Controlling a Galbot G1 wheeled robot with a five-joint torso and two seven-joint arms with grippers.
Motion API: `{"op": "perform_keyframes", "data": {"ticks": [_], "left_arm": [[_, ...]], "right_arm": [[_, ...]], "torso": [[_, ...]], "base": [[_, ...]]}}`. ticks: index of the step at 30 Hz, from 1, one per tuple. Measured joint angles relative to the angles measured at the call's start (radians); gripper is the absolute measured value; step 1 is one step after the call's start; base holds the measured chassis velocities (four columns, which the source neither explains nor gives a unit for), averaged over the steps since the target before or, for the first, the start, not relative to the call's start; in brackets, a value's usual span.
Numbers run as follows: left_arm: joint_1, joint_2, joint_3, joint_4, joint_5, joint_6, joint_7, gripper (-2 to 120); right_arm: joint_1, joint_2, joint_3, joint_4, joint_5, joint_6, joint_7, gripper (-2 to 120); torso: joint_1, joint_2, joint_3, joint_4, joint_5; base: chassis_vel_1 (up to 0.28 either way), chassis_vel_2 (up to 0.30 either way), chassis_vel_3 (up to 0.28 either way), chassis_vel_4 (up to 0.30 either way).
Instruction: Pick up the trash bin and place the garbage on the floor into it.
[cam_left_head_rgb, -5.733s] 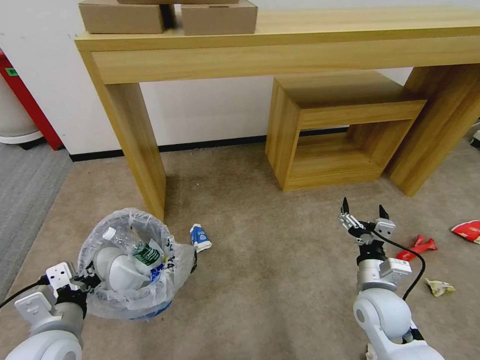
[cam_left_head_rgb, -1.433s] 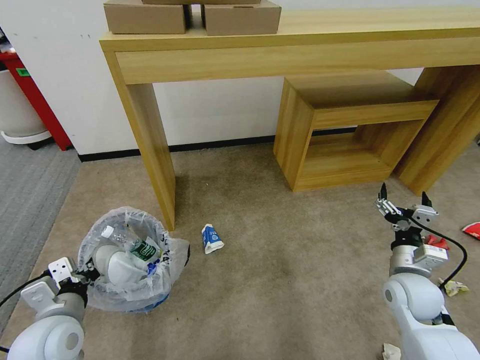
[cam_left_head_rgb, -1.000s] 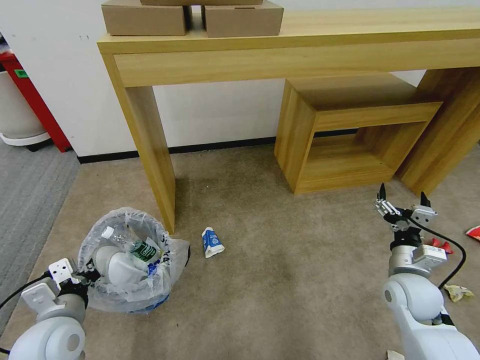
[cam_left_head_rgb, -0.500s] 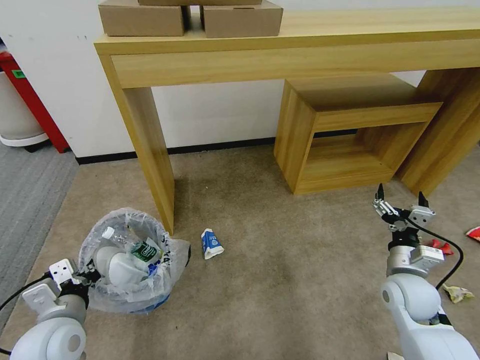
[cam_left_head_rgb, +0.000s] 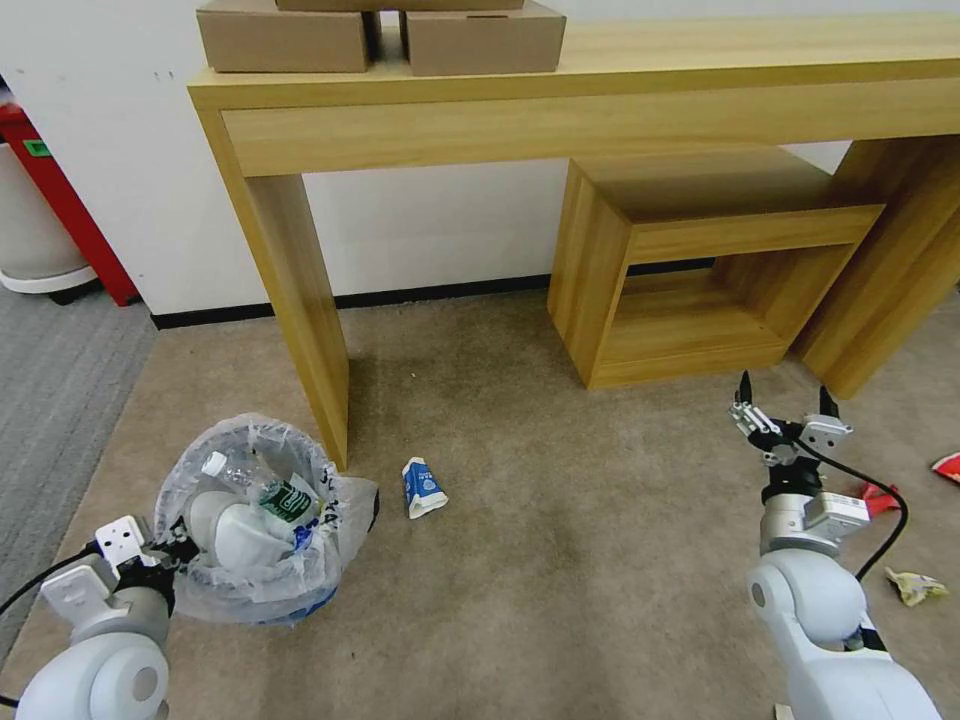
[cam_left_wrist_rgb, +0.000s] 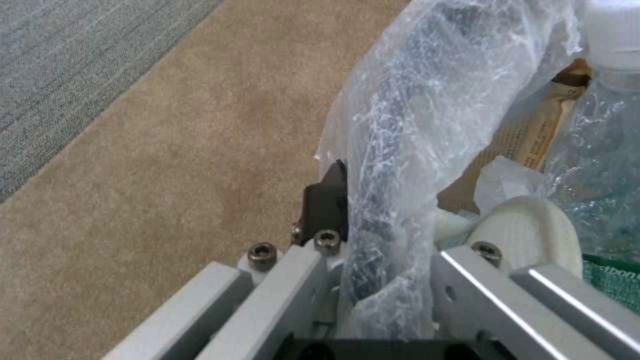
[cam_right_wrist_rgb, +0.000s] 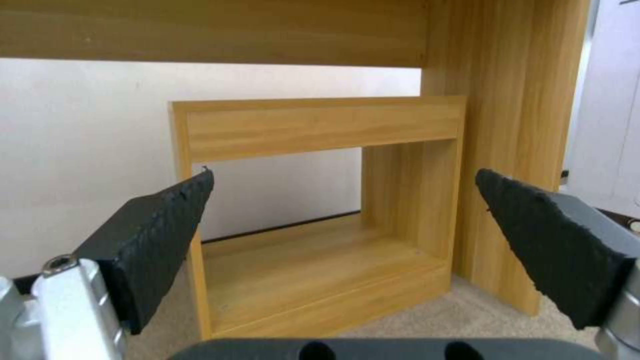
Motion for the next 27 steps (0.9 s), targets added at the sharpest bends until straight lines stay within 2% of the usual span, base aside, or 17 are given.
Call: {"op": "perform_keyframes", "data": {"ticks": [27], "left_arm": [[0.004,-0.019,0.002,0.0,0.011,-0.005,0.0,1]], "right_arm": [[0.005,-0.007,-0.012,-0.014,-0.003,0.02,0.004,100]], "torso": [[0.0,0.0,0.0,0.0,0.0]], "base": [[-0.012,0.017,0.015,-0.015]]}}
